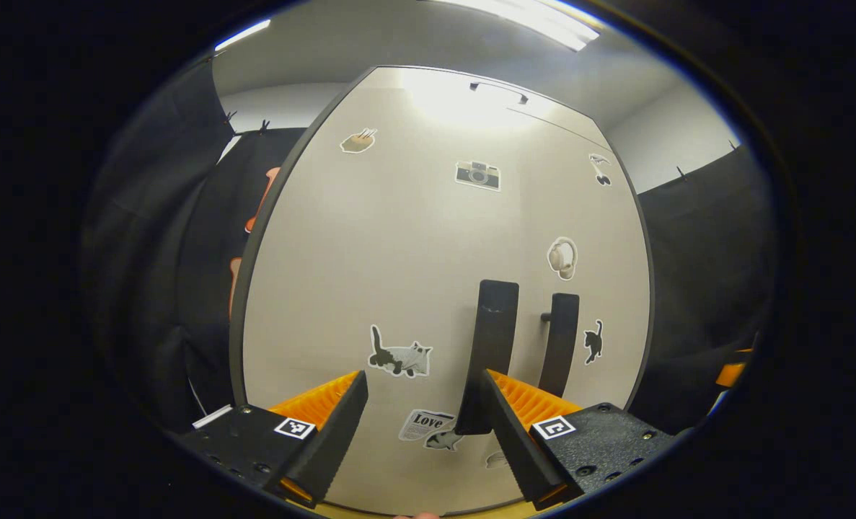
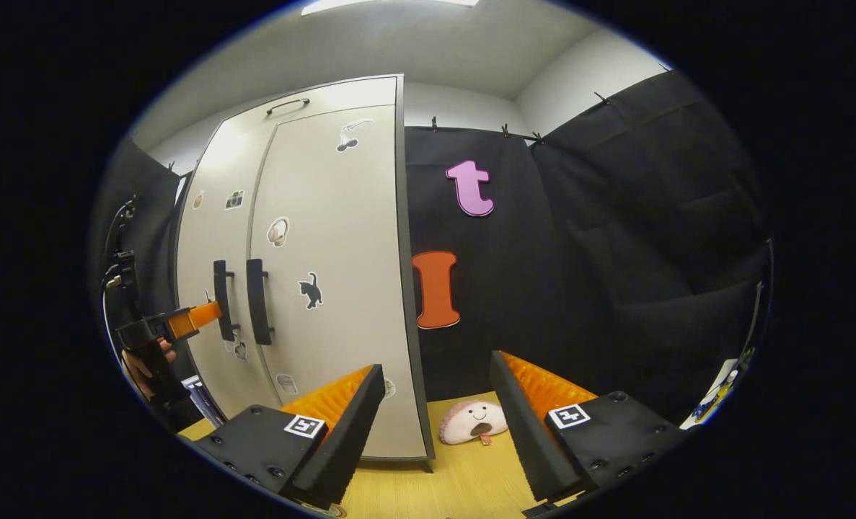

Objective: Grasp the bottle in the cabinet with the left hand and place it on the coaster, then close the right door with the right hand and the left door with the left hand.

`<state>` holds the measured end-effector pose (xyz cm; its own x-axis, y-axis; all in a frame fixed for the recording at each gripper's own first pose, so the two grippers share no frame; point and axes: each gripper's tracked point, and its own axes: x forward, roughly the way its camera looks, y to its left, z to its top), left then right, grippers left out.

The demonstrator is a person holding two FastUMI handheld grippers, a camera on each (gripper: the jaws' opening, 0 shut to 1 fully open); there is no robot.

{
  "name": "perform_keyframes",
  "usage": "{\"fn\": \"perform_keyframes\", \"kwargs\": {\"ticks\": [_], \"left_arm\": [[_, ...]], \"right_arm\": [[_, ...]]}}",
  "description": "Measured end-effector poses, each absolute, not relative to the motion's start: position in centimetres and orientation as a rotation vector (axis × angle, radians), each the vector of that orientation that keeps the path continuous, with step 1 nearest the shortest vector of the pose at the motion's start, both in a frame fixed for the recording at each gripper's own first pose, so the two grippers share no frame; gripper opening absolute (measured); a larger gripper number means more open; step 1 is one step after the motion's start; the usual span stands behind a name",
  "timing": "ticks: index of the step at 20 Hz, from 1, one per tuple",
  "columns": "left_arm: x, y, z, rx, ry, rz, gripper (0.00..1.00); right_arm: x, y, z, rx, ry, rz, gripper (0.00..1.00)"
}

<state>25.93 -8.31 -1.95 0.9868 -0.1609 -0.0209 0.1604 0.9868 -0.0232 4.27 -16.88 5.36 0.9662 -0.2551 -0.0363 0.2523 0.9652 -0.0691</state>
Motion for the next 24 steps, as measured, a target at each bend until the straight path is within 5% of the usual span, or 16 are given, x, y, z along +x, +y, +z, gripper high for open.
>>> {"fn": "perform_keyframes", "kwargs": {"ticks": [3,4,5,10,24], "left_arm": [[25.2,-8.2,-1.7,-0.016,0.022,-0.163,0.94],[24.7,-8.1,-1.5,-0.008,0.016,-0.168,0.94],[24.0,-7.9,-1.1,0.003,0.011,-0.17,0.98],[19.7,-6.7,0.8,0.06,-0.015,-0.155,0.94],[10.5,-2.3,0.4,-0.053,0.026,-0.047,0.95]], "right_arm": [[4.4,-16.4,5.6,-0.069,0.043,-0.245,0.97],[4.4,-16.1,5.6,-0.065,0.043,-0.239,0.88],[4.5,-15.7,5.6,-0.058,0.044,-0.229,0.97],[4.2,-13.3,5.4,-0.038,0.036,-0.163,1.0],[2.6,-10.1,4.6,-0.037,0.048,-0.068,0.97]]}}
